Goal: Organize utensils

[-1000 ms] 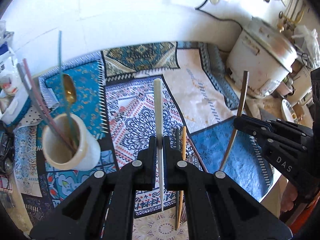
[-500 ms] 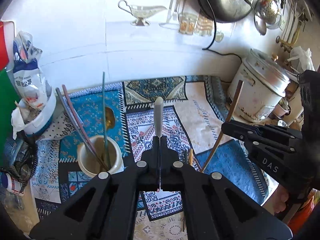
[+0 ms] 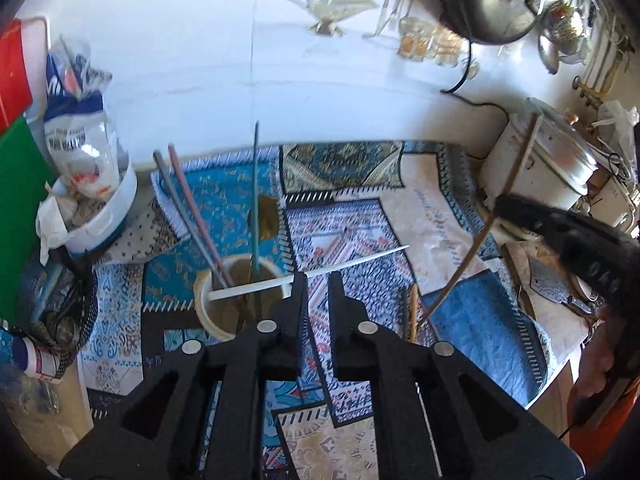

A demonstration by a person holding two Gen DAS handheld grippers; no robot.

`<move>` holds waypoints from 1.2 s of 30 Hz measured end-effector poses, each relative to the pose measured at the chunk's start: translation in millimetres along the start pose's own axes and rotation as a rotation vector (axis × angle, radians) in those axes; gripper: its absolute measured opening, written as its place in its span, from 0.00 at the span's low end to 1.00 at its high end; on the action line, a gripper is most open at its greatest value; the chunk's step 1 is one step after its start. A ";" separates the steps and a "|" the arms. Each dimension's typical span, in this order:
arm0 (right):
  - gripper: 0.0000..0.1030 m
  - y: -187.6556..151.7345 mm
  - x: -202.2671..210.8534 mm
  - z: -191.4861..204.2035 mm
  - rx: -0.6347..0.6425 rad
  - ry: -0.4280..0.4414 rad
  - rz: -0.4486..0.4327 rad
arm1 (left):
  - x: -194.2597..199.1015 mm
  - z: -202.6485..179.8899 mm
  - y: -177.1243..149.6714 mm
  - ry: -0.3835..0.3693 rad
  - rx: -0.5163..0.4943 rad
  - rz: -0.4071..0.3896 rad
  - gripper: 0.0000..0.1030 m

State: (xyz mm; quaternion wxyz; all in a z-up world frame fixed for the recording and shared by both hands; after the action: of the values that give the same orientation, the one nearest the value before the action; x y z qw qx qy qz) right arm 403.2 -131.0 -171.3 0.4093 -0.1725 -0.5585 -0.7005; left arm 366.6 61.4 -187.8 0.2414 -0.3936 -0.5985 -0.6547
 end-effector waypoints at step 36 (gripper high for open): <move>0.06 -20.0 27.4 -145.6 -0.223 -0.163 0.027 | -164.1 -162.3 -66.5 -0.263 -0.226 0.443 0.37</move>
State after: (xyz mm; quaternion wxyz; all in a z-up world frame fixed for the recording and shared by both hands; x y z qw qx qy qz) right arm 402.7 -275.1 -211.1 0.3502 -0.2805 -0.5061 -0.7365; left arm 371.7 -111.0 -355.0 0.2533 -0.6208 -0.4473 -0.5919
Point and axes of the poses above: each gripper's, at about its wrist camera, not at the fingertips, and x roughly against the way its jaws point, z to its left, y to its top, the point moved 3 cm from there along -x, roughly the way its jaws point, and after that the axes turned 12 degrees about -x, right-handed, at the moved point
